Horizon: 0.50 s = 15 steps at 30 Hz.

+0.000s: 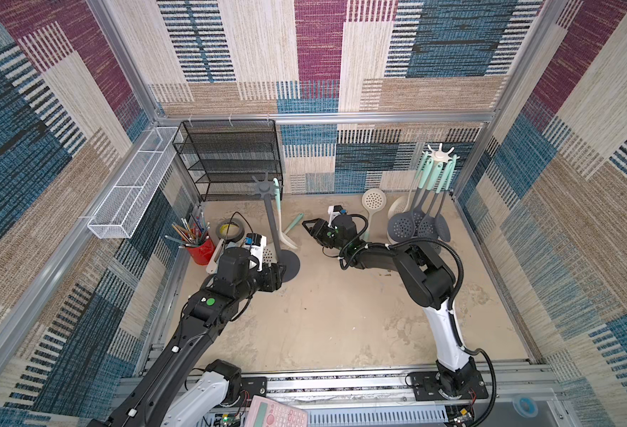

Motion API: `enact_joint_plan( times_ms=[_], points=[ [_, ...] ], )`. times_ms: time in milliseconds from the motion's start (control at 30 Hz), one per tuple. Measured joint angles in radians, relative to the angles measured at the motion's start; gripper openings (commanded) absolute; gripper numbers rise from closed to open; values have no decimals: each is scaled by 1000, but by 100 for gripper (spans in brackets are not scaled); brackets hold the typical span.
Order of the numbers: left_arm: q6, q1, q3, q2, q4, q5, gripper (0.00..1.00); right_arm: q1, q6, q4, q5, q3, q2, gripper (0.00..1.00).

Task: Hang the skimmer on the kitchen utensil rack
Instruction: Pick up the skimmer from the center of the board.

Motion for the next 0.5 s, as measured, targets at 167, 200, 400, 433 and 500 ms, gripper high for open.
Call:
enact_joint_plan(
  times_ms=[167,200,400,433,500],
  points=[
    [0,2,-5,0,5,9,66,1,70,-55,-30,92,83,49],
    [0,2,-6,0,5,13,66,1,84,-69,-33,116,101,49],
    [0,4,-6,1,7,24,66,2,141,-98,-60,241,189,48],
    [0,4,-6,0,9,26,66,2,152,-99,-64,254,201,48],
    [0,4,-6,0,13,28,66,2,174,-102,-65,278,225,47]
  ],
)
